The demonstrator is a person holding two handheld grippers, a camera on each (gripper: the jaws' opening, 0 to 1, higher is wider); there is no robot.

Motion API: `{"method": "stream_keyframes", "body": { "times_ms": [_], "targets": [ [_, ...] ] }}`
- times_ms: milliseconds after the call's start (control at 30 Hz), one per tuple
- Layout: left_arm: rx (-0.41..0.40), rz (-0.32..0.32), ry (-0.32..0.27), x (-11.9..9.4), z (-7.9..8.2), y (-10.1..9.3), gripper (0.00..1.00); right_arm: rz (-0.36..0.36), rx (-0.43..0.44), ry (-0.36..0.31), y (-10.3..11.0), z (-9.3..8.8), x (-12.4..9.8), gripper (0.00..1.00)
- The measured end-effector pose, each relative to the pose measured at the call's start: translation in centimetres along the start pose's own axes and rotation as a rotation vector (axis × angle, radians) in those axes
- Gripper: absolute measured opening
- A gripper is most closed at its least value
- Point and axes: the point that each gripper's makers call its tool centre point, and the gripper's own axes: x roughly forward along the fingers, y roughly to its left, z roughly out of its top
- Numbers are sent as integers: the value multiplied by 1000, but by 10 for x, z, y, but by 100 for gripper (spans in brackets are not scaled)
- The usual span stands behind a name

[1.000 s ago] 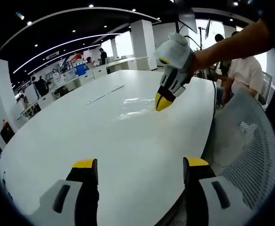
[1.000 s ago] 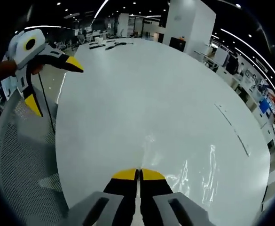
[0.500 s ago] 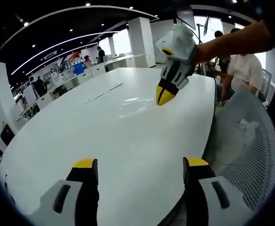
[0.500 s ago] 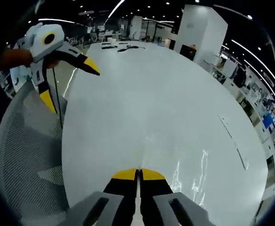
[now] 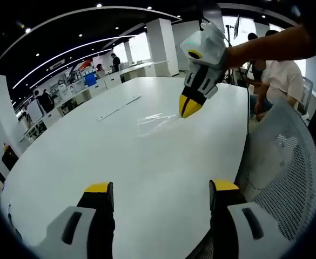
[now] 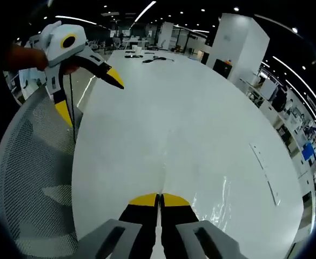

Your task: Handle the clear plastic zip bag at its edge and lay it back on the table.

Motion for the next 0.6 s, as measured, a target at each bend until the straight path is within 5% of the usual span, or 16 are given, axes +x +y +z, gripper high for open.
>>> {"method": "stream_keyframes", "body": {
  "times_ms": [600],
  "targets": [
    [2, -25, -11, 6, 14, -9, 69, -11, -102, -23, 8, -1, -20, 0]
  ]
}}
